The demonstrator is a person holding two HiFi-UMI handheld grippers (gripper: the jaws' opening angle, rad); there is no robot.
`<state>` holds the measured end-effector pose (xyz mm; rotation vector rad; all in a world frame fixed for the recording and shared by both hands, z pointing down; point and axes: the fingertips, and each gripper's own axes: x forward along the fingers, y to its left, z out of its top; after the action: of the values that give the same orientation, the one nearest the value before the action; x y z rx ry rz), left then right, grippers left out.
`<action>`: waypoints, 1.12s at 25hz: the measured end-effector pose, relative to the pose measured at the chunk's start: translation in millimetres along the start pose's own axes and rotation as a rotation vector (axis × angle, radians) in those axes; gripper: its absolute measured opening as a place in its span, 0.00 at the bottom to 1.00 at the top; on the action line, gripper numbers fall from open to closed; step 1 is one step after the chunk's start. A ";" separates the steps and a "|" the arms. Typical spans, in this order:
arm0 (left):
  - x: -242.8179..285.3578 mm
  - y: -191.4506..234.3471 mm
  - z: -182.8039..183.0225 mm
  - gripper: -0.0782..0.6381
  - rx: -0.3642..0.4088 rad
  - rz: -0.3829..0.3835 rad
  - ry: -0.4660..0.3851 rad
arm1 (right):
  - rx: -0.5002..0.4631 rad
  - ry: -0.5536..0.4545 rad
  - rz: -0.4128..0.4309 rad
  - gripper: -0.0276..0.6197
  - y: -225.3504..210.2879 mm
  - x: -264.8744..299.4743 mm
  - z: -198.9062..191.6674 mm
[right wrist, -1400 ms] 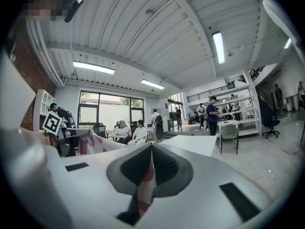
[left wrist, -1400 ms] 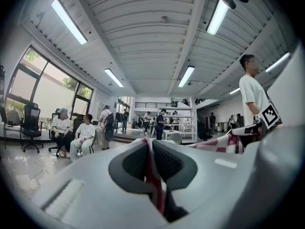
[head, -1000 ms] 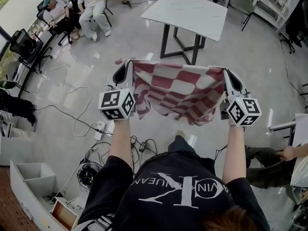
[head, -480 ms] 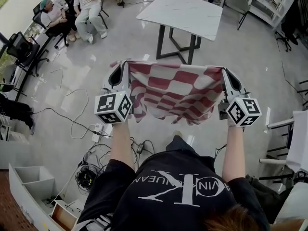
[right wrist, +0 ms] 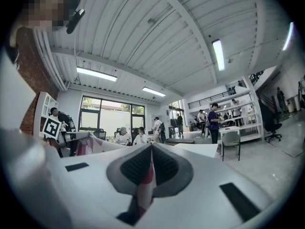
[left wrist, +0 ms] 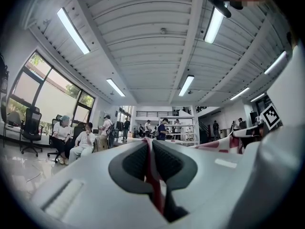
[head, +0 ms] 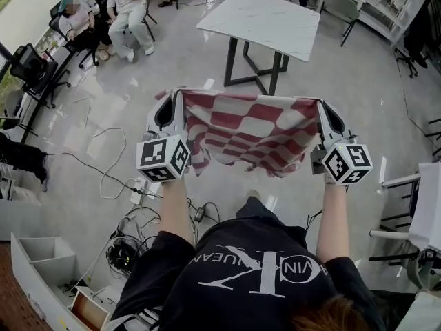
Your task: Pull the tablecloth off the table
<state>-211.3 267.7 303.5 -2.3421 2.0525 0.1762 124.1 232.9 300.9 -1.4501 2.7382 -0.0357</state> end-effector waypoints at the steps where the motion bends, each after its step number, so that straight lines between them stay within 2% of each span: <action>1: -1.0 0.0 1.0 0.14 0.002 0.004 -0.005 | 0.000 -0.001 0.001 0.06 0.4 -0.2 0.2; 14: -4.5 -2.6 8.6 0.14 0.066 0.026 -0.040 | 0.000 -0.003 0.005 0.06 0.5 1.2 -0.5; 28: -5.9 -3.5 10.5 0.14 0.073 0.039 -0.048 | -0.004 -0.014 0.016 0.06 0.5 1.4 0.7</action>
<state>-209.3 274.9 293.4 -2.2344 2.0479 0.1544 122.9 232.0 300.2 -1.4236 2.7404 -0.0195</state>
